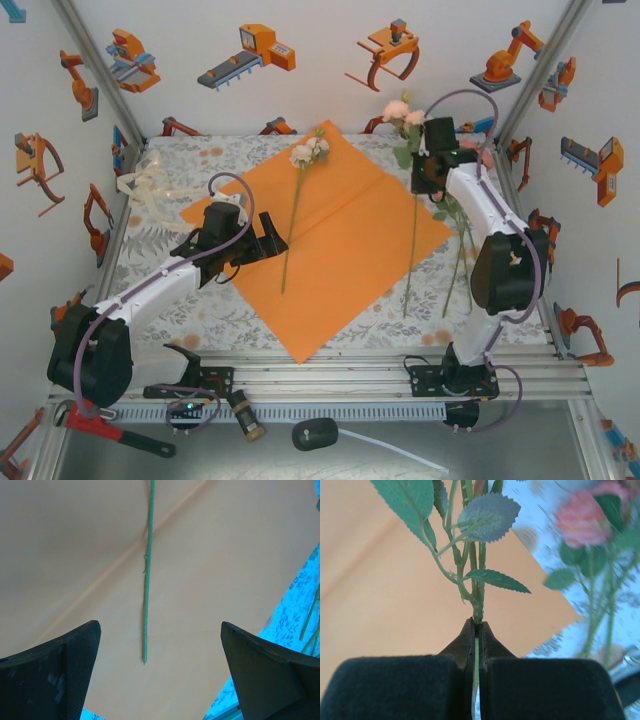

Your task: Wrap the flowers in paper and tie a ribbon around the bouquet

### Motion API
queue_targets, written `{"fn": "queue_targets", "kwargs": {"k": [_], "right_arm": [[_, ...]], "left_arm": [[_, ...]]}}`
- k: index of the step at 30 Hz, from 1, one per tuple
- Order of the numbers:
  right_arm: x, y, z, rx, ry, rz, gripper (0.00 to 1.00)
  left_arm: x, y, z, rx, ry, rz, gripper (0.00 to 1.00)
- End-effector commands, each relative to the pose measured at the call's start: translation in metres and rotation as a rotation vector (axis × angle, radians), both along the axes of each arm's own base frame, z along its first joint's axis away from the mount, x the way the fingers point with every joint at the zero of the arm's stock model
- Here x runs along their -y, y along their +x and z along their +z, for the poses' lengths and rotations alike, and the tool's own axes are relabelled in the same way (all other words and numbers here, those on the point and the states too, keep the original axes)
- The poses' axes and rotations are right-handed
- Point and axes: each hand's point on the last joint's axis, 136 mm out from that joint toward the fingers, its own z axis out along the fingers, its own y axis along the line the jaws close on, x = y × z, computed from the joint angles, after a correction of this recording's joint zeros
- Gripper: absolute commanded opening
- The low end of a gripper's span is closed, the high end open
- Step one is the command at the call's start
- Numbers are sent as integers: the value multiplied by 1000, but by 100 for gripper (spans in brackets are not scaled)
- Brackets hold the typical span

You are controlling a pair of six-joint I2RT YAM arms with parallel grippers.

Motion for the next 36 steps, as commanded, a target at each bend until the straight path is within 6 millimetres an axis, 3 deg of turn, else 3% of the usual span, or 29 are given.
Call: {"fn": "queue_targets", "kwargs": {"k": [1, 6, 10, 15, 19, 22, 24, 26, 30, 33, 36], "right_arm": [[-51, 11, 24, 41, 131, 56, 0], [-133, 38, 12, -1, 205, 169, 0], [-183, 59, -10, -41, 275, 202, 0], [-233, 77, -51, -87, 317, 234, 0], [-257, 83, -79, -114, 379, 242, 0], [-263, 83, -104, -125, 364, 260, 0], [-260, 80, -109, -136, 336, 276, 12], [-255, 78, -101, -127, 309, 296, 23], [-243, 70, -54, -73, 292, 360, 39], [-221, 58, -9, -24, 264, 390, 46], [-184, 42, 30, 44, 185, 378, 51]], "left_arm": [[0, 3, 17, 42, -5, -4, 97], [-2, -2, 20, 50, -6, -1, 97], [-8, -7, 22, 58, -4, 18, 97], [-13, -11, 23, 64, -5, 34, 97], [-13, -10, 23, 64, -1, 36, 97], [-12, -9, 23, 63, -1, 33, 97], [-12, -10, 22, 59, 0, 33, 97], [-13, -10, 20, 56, 3, 36, 97], [-10, -9, 17, 49, -8, 32, 97], [-7, -9, 18, 53, -20, 18, 97], [-4, -10, 22, 75, -38, -3, 97]]}}
